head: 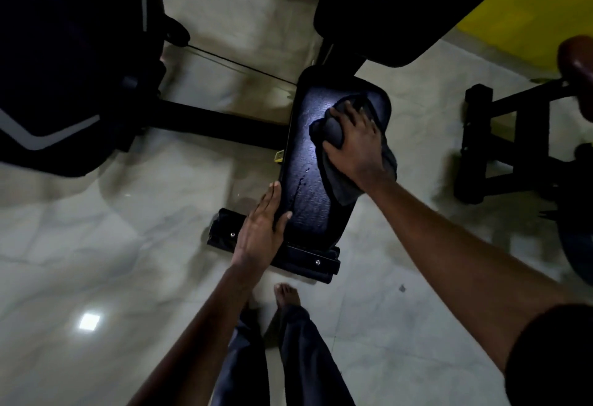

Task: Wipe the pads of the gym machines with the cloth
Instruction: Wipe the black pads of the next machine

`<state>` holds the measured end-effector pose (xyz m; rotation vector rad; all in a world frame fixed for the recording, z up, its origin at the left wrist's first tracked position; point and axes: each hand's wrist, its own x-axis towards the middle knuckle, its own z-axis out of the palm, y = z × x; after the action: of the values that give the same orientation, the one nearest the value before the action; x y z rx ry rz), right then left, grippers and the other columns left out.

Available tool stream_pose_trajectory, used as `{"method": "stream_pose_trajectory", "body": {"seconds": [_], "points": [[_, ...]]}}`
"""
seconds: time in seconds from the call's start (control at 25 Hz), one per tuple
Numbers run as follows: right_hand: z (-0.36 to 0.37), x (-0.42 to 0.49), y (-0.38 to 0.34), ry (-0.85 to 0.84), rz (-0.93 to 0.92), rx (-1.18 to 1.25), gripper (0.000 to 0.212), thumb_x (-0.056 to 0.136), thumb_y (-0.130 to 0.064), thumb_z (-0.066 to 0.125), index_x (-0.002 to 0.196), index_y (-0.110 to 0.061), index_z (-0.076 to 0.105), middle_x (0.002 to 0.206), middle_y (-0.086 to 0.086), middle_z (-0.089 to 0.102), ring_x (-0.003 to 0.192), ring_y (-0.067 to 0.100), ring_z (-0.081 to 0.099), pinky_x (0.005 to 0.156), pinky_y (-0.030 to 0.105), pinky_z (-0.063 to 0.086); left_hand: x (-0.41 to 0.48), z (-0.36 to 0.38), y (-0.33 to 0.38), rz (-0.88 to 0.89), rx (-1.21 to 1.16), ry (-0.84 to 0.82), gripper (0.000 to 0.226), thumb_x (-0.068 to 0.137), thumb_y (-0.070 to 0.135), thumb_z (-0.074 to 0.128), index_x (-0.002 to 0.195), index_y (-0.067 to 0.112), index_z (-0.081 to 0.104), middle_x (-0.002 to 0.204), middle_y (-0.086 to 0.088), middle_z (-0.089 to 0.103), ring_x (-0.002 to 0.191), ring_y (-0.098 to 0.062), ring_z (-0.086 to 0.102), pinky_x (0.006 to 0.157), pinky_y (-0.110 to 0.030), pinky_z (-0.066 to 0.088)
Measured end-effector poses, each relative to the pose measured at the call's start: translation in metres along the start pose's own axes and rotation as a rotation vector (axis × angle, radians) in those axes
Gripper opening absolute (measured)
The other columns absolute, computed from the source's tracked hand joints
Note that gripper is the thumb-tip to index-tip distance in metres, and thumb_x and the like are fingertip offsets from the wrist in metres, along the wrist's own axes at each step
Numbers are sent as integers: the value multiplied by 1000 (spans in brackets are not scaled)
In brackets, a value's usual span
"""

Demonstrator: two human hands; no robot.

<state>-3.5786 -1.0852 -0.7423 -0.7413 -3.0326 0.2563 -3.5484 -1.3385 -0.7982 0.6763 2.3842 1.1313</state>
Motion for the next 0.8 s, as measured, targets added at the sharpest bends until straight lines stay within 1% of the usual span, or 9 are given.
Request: {"method": "stream_pose_trajectory", "body": {"seconds": [0.12,0.16,0.24,0.28,0.32,0.4,0.48,0.6,0.8], "points": [[4,13,-18,-83,-204,-29,70,76,-54,52,143,-34,48,154,2,43,143,31,36,116,49,31,-3,-1,-5,-43,-74,11,60,96,27,62,151,21,39,144,-3,52,132,-18,47,108,-32,41],[5,12,-19,-108,-284,-31,69,76,-54,52,142,-36,49,154,0,43,143,30,37,116,49,31,-3,-3,-4,-119,-203,-5,57,95,22,63,149,24,42,138,0,56,127,-14,50,106,-31,43],[9,11,-19,-146,-382,-1,66,76,-56,54,140,-40,52,152,-5,45,140,26,41,116,48,31,-1,-15,1,-385,-651,-85,45,98,14,57,141,26,52,131,7,61,124,-9,53,103,-30,44],[9,12,-19,-142,-372,22,65,75,-57,56,138,-42,53,151,-7,46,139,23,42,116,48,32,2,-21,2,-512,-847,-131,37,101,16,51,136,26,57,130,7,62,123,-12,54,99,-29,44],[9,15,-23,-124,-334,45,64,74,-57,58,136,-43,54,149,-9,48,138,20,44,115,47,33,7,-27,-1,-569,-907,-162,32,103,23,44,130,28,61,131,5,62,125,-15,54,97,-30,42],[8,16,-33,-85,-271,61,62,73,-56,59,133,-42,57,146,-9,50,136,18,45,114,46,32,12,-34,-8,-574,-904,-210,41,106,41,28,127,30,61,137,1,59,128,-18,53,102,-35,36],[5,8,-34,-117,-307,52,61,73,-54,59,133,-42,58,147,-9,50,138,21,44,114,44,28,14,-33,-13,-586,-902,-209,60,104,55,15,136,25,56,139,-2,58,126,-19,54,107,-39,32],[6,-16,-24,-192,-418,67,61,73,-50,61,133,-40,58,149,-9,48,140,23,40,114,44,26,18,-30,-21,-624,-943,-189,78,99,61,2,142,17,50,135,-8,61,125,-24,54,111,-45,25],[12,-20,-39,-168,-372,62,58,72,-52,58,128,-41,61,147,-11,50,138,21,42,116,48,28,39,-45,-35,-674,-990,-315,97,91,71,-9,141,12,50,124,-16,67,129,-28,50,112,-50,9]]}}
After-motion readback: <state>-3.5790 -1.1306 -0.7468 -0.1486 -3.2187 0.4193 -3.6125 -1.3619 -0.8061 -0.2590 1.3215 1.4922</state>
